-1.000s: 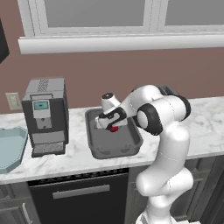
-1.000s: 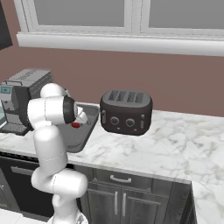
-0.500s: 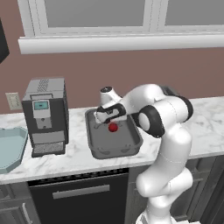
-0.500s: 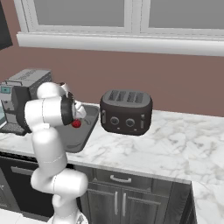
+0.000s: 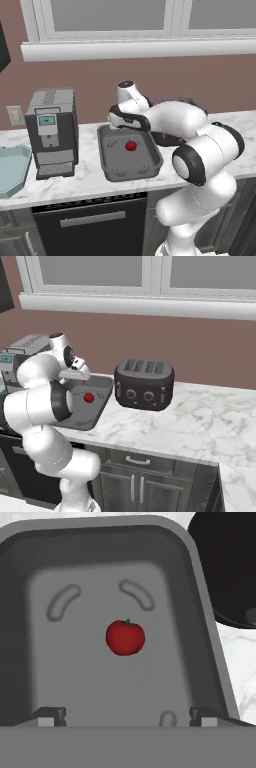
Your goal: Place one tomato and one fish in each tupperware on the nearby counter, to pack two identical lunches.
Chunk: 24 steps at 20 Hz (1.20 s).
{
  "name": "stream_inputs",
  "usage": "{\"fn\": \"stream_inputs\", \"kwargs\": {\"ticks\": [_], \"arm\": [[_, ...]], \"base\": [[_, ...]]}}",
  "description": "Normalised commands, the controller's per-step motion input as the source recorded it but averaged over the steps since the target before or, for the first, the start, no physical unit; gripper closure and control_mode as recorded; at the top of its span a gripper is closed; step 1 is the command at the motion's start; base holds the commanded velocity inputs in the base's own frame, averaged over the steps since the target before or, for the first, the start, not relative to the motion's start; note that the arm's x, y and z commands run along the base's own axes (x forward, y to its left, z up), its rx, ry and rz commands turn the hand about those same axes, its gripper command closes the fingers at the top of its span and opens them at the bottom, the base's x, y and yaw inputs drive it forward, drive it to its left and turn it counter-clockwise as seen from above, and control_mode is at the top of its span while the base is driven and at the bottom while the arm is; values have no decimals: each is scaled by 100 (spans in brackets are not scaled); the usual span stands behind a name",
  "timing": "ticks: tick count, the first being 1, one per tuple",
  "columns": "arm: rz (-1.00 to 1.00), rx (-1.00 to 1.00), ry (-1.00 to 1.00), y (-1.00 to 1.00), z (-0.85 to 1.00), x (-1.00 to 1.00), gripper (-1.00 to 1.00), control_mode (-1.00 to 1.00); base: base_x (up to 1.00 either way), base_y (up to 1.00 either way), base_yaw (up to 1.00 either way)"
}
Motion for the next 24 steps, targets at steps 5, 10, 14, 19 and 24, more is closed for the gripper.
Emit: {"fn": "stream_inputs", "kwargs": {"ticks": [5, 10, 14, 19, 24], "arm": [[0, 13, -8, 0, 100, -100, -100, -100], [0, 8, -14, -8, 75, -100, -100, -100], [0, 7, -19, -21, 45, -100, -100, -100], [1, 6, -15, -16, 19, -100, -100, -100], [0, 0, 0, 0, 0, 0, -100, 100]], "base": [[0, 0, 0], [0, 0, 0], [0, 0, 0], [0, 0, 0], [-100, 0, 15]]}}
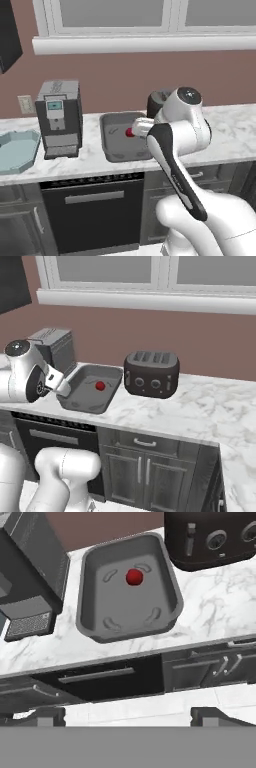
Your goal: Place one tomato and one fish in each tupperware on the nearby counter, to pack two identical lunches.
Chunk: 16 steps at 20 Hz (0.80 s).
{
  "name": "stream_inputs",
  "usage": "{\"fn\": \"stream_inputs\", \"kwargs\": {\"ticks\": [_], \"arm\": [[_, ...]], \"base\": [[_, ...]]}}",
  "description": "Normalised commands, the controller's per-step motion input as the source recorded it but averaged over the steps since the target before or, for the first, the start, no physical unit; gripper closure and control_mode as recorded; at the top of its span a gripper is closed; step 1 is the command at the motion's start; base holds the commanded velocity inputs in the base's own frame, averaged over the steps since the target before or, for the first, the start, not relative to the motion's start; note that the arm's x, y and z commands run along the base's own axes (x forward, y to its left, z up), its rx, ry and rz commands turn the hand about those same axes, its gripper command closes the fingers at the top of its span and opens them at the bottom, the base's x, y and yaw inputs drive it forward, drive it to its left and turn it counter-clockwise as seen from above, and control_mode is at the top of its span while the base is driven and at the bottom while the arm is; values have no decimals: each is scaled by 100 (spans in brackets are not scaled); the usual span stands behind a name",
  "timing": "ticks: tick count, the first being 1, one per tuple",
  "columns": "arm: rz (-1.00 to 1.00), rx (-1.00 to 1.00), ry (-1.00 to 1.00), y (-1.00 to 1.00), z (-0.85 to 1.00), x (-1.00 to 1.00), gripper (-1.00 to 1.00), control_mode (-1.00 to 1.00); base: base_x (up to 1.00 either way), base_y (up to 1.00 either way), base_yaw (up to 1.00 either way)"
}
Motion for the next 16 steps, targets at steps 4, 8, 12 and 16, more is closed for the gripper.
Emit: {"fn": "stream_inputs", "kwargs": {"ticks": [4, 8, 12, 16], "arm": [[0, 0, 0, 0, 0, 0, -100, 100], [0, 0, 0, 0, 0, 0, -100, 100], [0, 0, 0, 0, 0, 0, -100, 100], [0, 0, 0, 0, 0, 0, -100, 100]], "base": [[-100, 0, 34], [-100, 9, 48], [-100, 8, 58], [-100, 0, 56]]}}
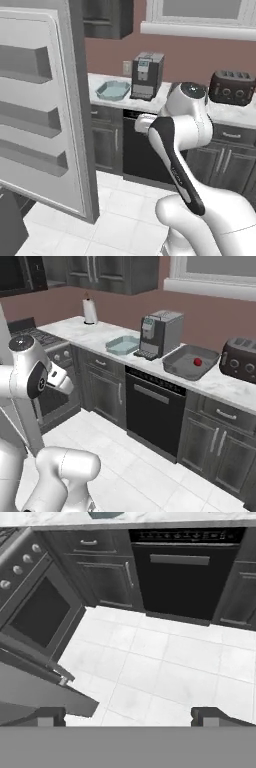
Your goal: Place one tomato and one fish in each tupperware on the nearby counter, to pack two identical lunches.
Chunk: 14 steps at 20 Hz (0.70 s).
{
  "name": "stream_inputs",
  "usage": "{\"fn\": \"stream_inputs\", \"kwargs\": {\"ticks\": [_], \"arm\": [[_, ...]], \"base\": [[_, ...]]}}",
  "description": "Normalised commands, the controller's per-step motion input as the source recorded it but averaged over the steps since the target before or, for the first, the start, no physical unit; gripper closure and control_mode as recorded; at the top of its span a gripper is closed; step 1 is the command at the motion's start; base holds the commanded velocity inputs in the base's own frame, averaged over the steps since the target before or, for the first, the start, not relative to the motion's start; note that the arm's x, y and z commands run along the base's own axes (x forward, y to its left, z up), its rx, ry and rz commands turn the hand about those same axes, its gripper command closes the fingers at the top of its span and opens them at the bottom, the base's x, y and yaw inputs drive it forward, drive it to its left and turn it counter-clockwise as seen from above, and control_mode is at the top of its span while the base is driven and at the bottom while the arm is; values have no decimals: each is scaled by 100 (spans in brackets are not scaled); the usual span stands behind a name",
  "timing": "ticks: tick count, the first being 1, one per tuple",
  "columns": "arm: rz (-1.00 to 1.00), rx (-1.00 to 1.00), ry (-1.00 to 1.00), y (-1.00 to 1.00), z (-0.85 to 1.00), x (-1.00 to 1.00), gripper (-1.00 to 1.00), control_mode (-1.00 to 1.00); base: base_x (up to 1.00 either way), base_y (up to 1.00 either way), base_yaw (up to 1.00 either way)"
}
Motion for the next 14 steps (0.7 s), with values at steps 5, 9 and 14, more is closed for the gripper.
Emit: {"fn": "stream_inputs", "kwargs": {"ticks": [5, 9, 14], "arm": [[0, 0, 0, 0, 0, 0, -100, 100], [0, 0, 0, 0, 0, 0, -100, 100], [0, 0, 0, 0, 0, 0, -100, 100]], "base": [[-100, -2, 37], [-100, -3, 22], [-79, 32, 56]]}}
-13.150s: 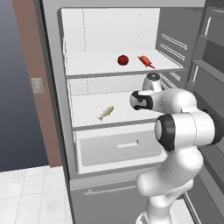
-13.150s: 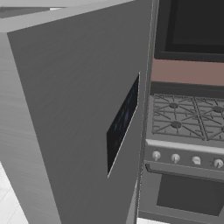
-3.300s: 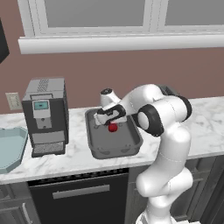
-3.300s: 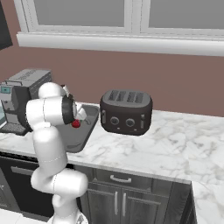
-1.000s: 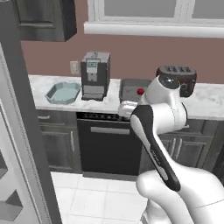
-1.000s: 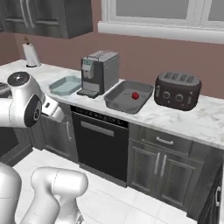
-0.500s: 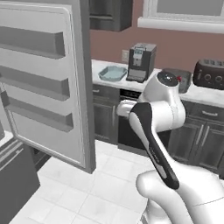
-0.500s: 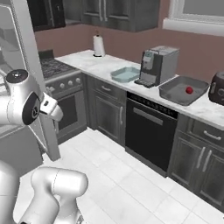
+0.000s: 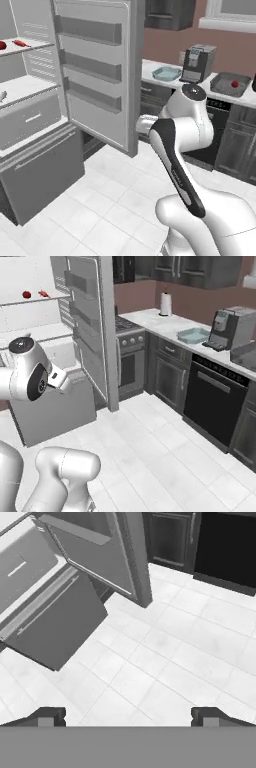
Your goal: Place one tomato and one fish in each tupperware on the nearby counter, to pack two identical lunches.
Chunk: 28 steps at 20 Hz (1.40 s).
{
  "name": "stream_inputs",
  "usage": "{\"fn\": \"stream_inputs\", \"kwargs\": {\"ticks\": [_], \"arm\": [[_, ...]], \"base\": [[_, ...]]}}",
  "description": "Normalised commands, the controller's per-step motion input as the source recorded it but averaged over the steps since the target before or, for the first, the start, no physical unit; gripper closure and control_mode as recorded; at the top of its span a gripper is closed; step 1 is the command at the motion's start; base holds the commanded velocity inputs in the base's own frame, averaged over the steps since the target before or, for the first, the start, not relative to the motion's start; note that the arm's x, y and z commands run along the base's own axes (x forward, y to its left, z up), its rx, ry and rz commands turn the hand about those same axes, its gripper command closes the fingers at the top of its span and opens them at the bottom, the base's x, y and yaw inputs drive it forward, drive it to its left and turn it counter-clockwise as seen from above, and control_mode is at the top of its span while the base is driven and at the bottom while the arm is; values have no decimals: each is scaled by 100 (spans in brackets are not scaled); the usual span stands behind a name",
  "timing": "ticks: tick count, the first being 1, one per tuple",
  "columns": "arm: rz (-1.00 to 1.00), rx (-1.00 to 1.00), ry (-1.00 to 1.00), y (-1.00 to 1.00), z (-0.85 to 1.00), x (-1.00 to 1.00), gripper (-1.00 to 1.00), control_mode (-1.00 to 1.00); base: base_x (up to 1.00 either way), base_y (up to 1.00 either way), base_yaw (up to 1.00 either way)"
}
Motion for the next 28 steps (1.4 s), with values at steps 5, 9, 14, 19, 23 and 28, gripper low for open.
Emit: {"fn": "stream_inputs", "kwargs": {"ticks": [5, 9, 14, 19, 23, 28], "arm": [[0, 0, 0, 0, 0, 0, -100, 100], [0, 0, 0, 0, 0, 0, -100, 100], [0, 0, 0, 0, 0, 0, -100, 100], [0, 0, 0, 0, 0, 0, -100, 100], [0, 0, 0, 0, 0, 0, -100, 100], [0, 0, 0, 0, 0, 0, -100, 100]], "base": [[-5, 26, 76], [78, -8, 60], [100, -38, 36], [100, -22, 15], [100, -2, 3], [93, 28, -16]]}}
